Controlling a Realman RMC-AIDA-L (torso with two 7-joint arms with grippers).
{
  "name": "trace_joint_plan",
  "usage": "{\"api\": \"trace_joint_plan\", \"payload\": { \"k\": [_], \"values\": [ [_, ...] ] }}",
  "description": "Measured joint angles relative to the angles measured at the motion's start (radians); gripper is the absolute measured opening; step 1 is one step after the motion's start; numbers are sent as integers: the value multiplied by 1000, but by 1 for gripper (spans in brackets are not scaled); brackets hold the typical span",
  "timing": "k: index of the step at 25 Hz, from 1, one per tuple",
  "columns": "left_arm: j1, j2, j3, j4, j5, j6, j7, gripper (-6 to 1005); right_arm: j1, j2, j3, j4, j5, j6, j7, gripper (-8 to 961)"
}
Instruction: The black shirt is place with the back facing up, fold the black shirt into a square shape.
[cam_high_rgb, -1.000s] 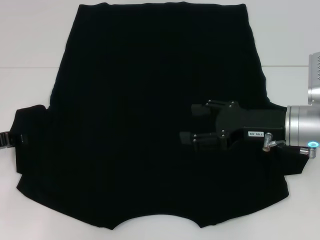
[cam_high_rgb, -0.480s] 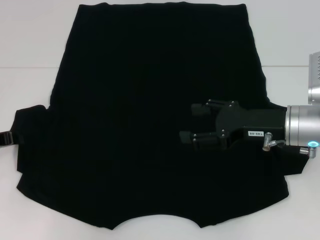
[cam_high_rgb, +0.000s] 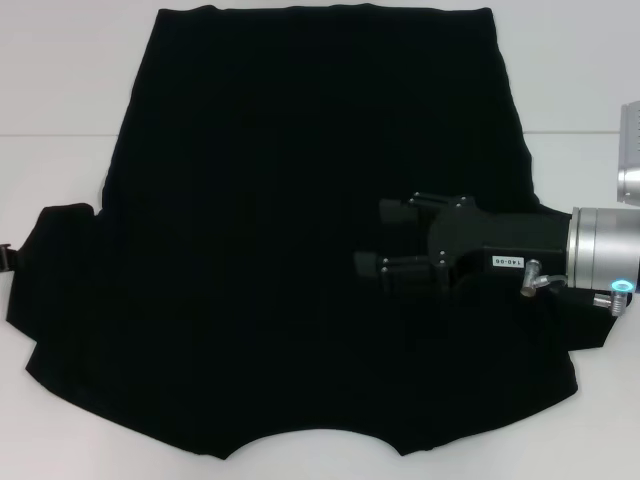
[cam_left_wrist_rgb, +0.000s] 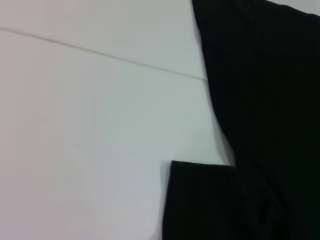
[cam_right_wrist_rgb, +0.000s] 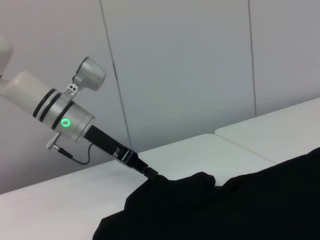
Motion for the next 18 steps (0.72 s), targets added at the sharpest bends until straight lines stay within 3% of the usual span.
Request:
{"api": "trace_joint_plan", "payload": {
  "k": [18],
  "values": [
    [-33,14,-6,-9,-8,-108,25,14,-1,8,0,5,36,1,5,929]
  ]
}}
